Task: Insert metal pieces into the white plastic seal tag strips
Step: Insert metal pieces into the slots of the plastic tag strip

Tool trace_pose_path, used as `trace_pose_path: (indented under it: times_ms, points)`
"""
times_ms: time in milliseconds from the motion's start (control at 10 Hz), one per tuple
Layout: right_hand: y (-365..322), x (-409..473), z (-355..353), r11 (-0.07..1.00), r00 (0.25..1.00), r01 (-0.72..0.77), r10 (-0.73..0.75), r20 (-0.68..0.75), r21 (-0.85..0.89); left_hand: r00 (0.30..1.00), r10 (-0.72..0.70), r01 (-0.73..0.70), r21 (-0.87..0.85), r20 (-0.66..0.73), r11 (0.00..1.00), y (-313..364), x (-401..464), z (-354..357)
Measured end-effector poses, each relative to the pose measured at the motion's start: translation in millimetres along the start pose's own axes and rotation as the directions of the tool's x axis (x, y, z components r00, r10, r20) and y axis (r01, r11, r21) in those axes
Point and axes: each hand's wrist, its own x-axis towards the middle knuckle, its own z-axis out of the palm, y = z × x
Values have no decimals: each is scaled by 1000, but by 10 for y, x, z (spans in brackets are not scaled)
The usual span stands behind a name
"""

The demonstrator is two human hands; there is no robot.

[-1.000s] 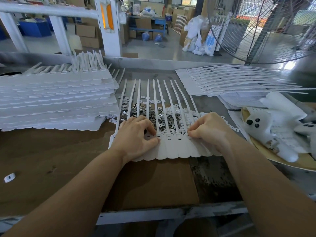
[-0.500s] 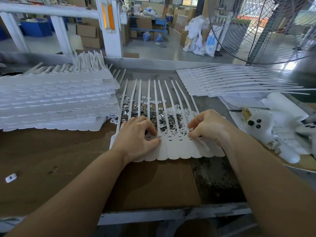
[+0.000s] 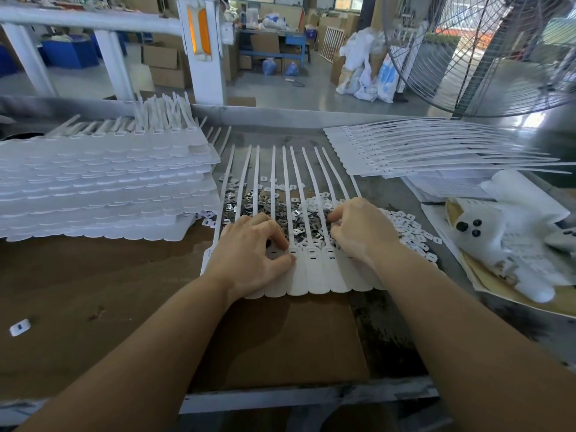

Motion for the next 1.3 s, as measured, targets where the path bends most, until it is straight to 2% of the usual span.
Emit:
trace_pose_path:
  times_ms: [300,500,700,800,900,1000,1100,1300]
  points:
    - [81,1,36,991,994,53,-40,-104,125,1000,0,0,4,4,1000,-4,-4,-2]
    - [147,-31,15,902,986,43,31,-164,430,1000,-1,1,0,5,1000,1,-1,-8]
    - [196,-40,-2,858,984,35,60,-168,513,1000,0,0,2,1,1000,14,-8,-18]
    - [211,-41,-39,888,983,32,55,-174,460,1000,-1,1,2,1,1000,20,-12,-22]
    - [229,-39,-82,957,984,-14,65,-166,290,1000,-3,3,2,2,1000,18,-12,-25]
    - [244,-27,-102,991,997,-30,40,-70,127,1000,-5,5,1,4,1000,20,-9,-23]
    - [242,-25,-95,999,999,10,-7,-53,52,1000,-6,6,1,4,1000,23,-6,-23]
    - [258,-56,-43,997,985,47,-36,-170,60,1000,-2,2,3,2,1000,18,-5,-19]
